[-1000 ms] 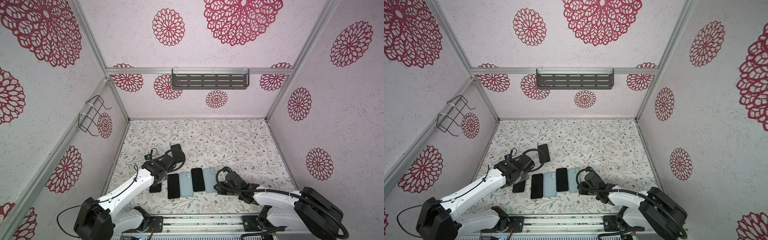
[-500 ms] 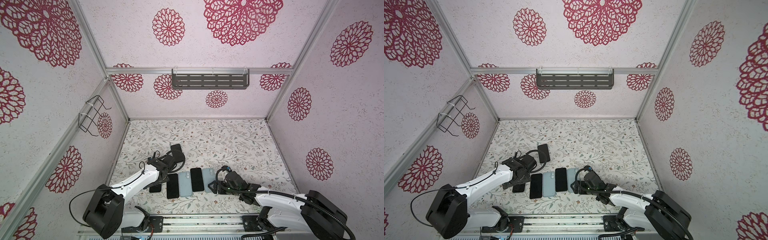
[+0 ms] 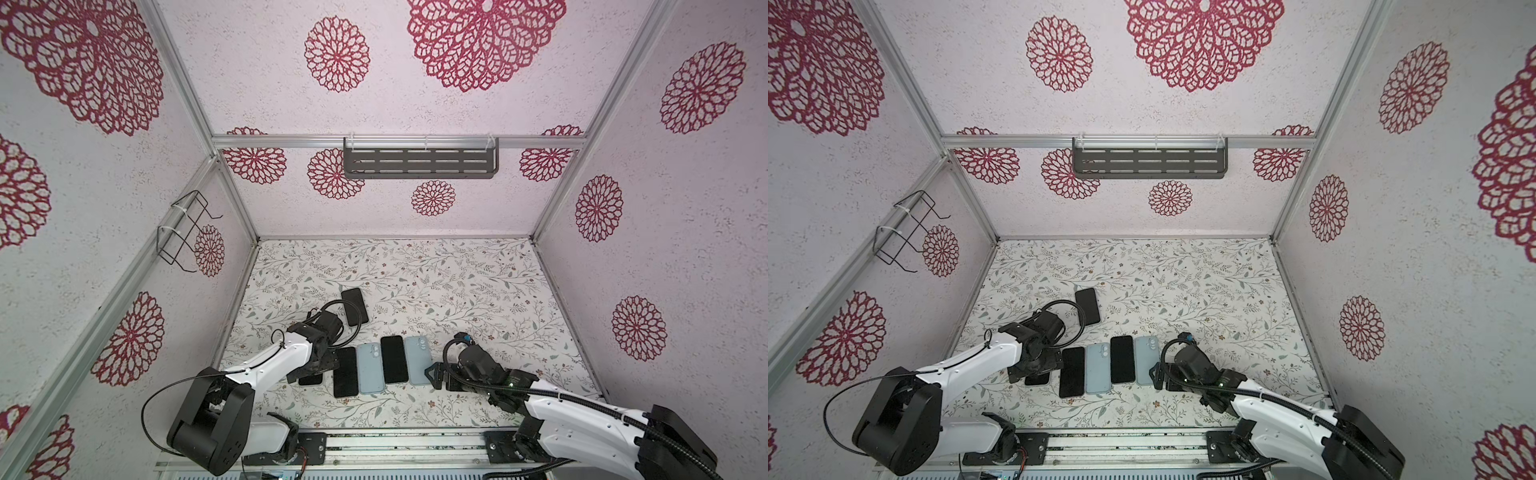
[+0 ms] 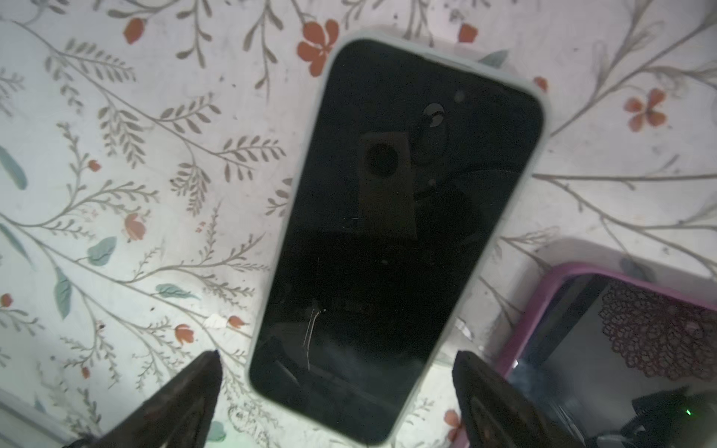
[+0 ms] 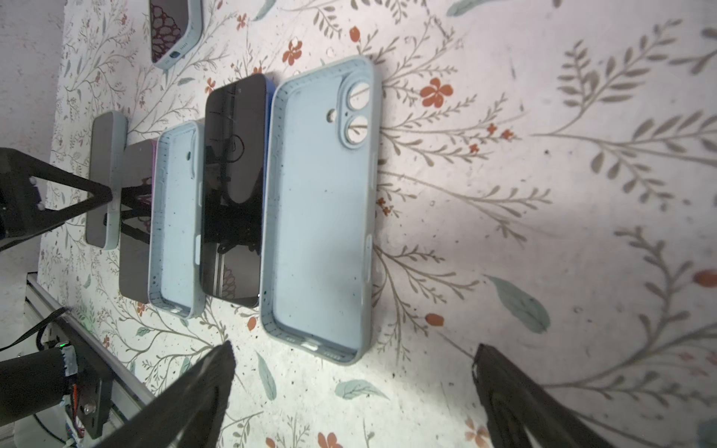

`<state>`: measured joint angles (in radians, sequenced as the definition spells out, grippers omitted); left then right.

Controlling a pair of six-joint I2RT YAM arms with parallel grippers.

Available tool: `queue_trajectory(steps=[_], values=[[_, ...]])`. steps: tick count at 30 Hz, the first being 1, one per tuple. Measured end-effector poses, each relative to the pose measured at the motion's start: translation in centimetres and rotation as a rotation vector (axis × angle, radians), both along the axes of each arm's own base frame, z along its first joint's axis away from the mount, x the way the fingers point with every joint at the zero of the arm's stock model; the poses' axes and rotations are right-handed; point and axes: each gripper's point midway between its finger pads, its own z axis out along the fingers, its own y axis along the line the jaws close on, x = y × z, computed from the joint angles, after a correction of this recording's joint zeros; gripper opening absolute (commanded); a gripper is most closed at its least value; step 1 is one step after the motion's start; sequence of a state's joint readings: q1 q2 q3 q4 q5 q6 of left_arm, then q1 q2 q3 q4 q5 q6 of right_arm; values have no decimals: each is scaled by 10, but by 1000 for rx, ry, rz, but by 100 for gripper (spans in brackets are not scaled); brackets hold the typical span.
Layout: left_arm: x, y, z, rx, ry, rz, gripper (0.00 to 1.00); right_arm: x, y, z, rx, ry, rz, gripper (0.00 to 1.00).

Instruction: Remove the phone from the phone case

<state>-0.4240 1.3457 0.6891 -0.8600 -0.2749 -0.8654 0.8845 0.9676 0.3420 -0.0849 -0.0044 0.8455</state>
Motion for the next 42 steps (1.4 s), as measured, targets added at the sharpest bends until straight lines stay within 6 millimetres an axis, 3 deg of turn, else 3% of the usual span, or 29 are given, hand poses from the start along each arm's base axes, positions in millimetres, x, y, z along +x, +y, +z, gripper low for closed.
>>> queue_trajectory(steps=[6,16,29,42], values=[[4,2,-8,-54,-8,24,97,3,3,8,4,-19,8,99],[14,12,-7,-99,-44,85,97,3,3,8,-3,-26,18,99],[26,10,-19,-144,-24,85,97,3,3,8,-9,-33,29,99],[36,44,-8,-163,-105,233,99,7,8,10,-15,-45,47,99]])
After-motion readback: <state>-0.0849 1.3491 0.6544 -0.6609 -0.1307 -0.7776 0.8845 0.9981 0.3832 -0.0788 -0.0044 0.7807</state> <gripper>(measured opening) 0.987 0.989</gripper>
